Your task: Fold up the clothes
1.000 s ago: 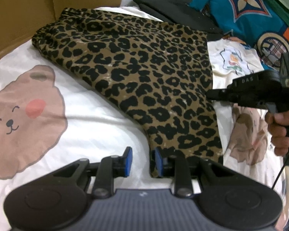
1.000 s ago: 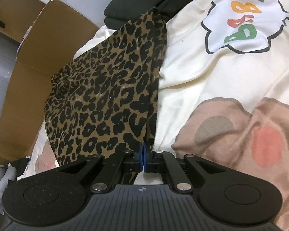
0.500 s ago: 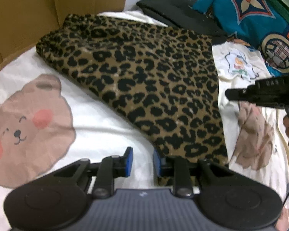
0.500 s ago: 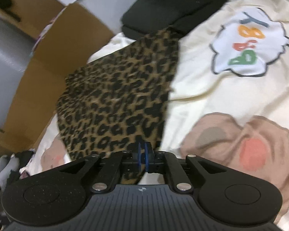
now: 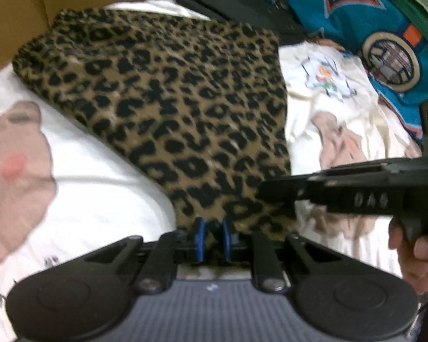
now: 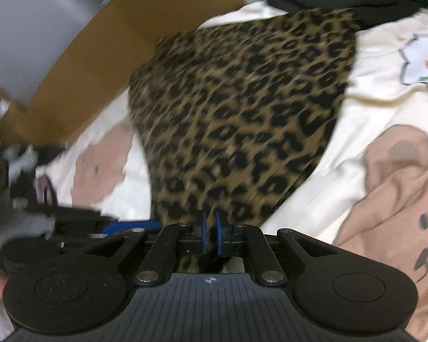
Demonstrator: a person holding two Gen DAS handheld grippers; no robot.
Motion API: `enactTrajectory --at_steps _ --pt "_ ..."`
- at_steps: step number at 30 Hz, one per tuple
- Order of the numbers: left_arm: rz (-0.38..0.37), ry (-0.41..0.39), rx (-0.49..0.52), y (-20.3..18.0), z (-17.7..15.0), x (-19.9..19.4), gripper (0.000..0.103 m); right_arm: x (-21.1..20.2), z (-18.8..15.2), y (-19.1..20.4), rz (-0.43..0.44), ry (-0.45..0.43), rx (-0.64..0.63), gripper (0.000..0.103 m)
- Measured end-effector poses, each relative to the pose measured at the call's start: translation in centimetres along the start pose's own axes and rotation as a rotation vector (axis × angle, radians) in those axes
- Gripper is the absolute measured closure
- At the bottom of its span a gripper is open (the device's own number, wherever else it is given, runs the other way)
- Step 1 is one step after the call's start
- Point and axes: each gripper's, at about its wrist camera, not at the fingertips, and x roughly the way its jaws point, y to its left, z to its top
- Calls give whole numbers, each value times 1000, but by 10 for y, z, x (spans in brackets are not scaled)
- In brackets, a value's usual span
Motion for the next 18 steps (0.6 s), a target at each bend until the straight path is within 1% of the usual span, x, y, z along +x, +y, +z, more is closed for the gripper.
enactTrajectory --at_steps 3,6,11,13,15,16,17,18 --pt "5 18 28 -4 -8 2 89 1 -10 8 1 27 -49 97" --pt "10 25 28 -3 -11 2 89 -1 -16 16 -3 36 -96 97" --pt "12 35 43 2 -8 -7 88 1 -19 26 -7 105 -199 97" --pt "10 36 43 9 -1 -14 84 0 -5 27 -11 162 -233 96" --pt "-2 29 41 17 7 -20 74 -3 14 27 -24 197 -258 94" --pt "-17 19 41 23 11 -23 72 -3 25 27 -31 213 -271 88" --pt "-32 8 40 28 16 -26 64 -3 36 27 -37 228 -285 77" --pt "-40 1 28 35 20 -27 63 -3 46 27 -44 243 -299 71"
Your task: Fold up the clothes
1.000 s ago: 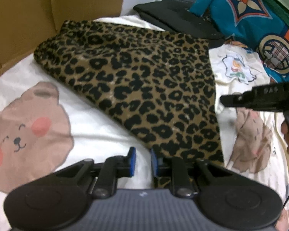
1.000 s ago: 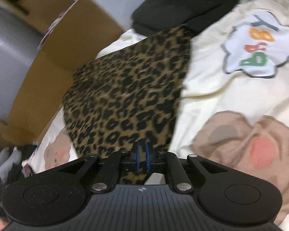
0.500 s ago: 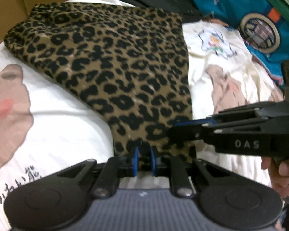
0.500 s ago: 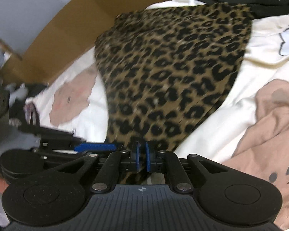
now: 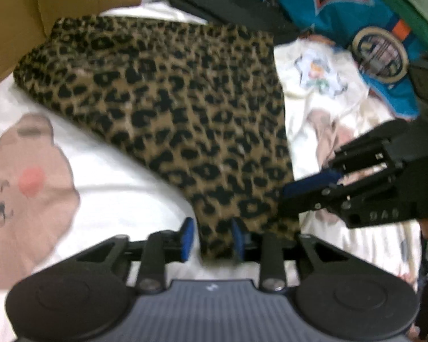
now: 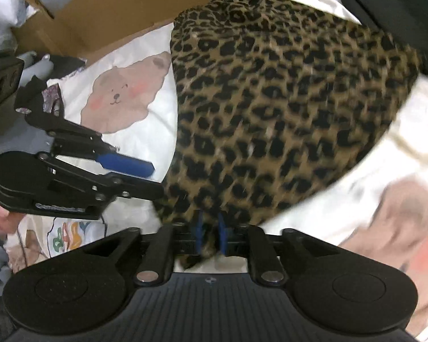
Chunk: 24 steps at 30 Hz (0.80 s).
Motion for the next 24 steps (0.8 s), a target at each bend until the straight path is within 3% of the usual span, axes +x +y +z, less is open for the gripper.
enactTrajectory --at_steps 2,5,9,15,20,24 --pt "-14 -8 -48 15 5 0 63 -2 16 -5 -31 13 -8 64" --pt "-49 -4 -141 37 5 4 63 -3 35 -13 -50 2 -5 63" --pt "-108 18 -151 47 -4 14 63 -2 45 -25 -52 -40 30 63" --pt "-203 21 -163 46 -11 24 63 -8 34 -50 -35 -67 123 63" --pt "-262 -22 -201 48 -18 28 63 -23 20 -68 -53 -72 173 63" --pt "-320 -23 -254 52 -20 40 63 -48 6 -73 -12 -151 204 63"
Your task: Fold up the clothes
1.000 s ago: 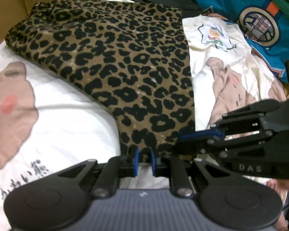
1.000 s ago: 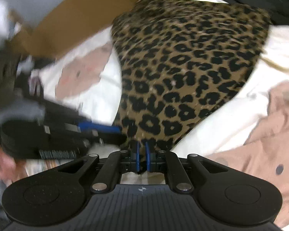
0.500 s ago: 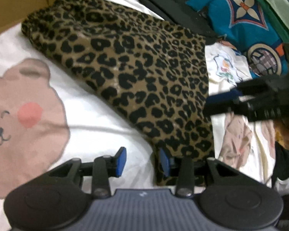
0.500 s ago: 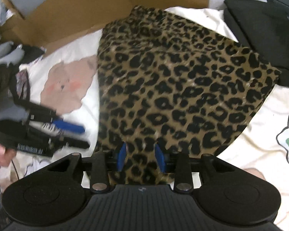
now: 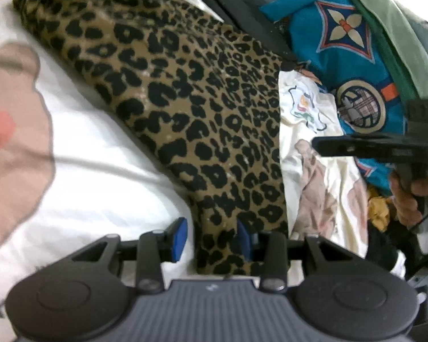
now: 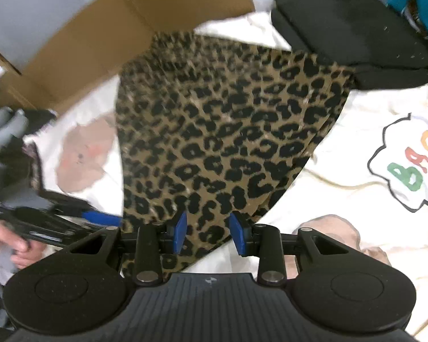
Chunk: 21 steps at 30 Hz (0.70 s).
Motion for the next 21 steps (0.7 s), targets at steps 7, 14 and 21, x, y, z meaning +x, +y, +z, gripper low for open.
enactTrajectory --at_steps 7,14,21 --pt "-41 -6 -78 10 -5 3 68 -6 -35 -17 86 -149 83 62" --pt "-52 -32 -224 11 -24 -2 70 18 -46 -37 105 -131 170 62" --pt "-53 -116 -432 13 -41 -13 70 25 -41 -37 139 -134 170 62"
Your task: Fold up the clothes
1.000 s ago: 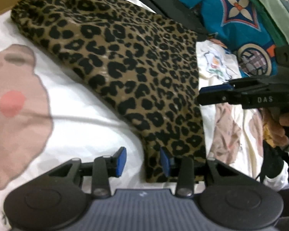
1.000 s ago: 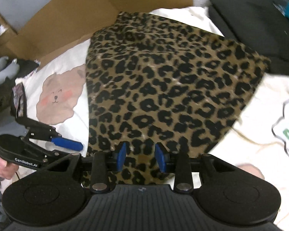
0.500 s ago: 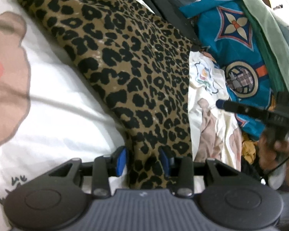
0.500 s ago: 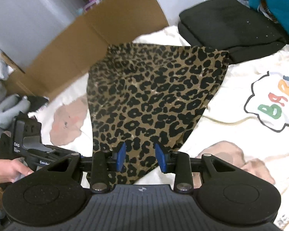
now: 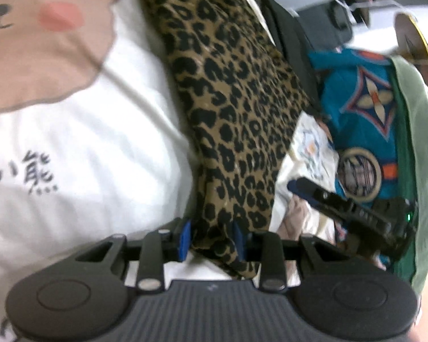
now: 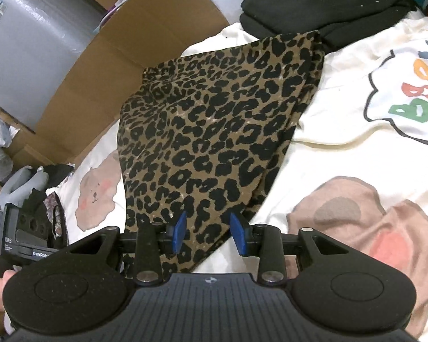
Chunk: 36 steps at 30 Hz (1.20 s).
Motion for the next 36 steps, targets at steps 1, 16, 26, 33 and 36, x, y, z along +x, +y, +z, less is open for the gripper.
enactTrajectory --at_steps 1,16,26,33,36 --pt "8 -15 -26 -1 -2 -1 70 1 0 0 2 2 -1 62" --pt "108 -90 -131 -18 -3 18 77 -3 -5 -6 15 3 13 62" --pt "83 -111 -148 -19 -4 24 80 -10 -3 -19 29 -20 69 62" --pt "61 -88 -165 -23 -12 29 80 -9 -4 -23 25 -18 77 62" --pt "46 -95 -176 -22 -11 23 80 -8 -4 -23 24 -16 73 62"
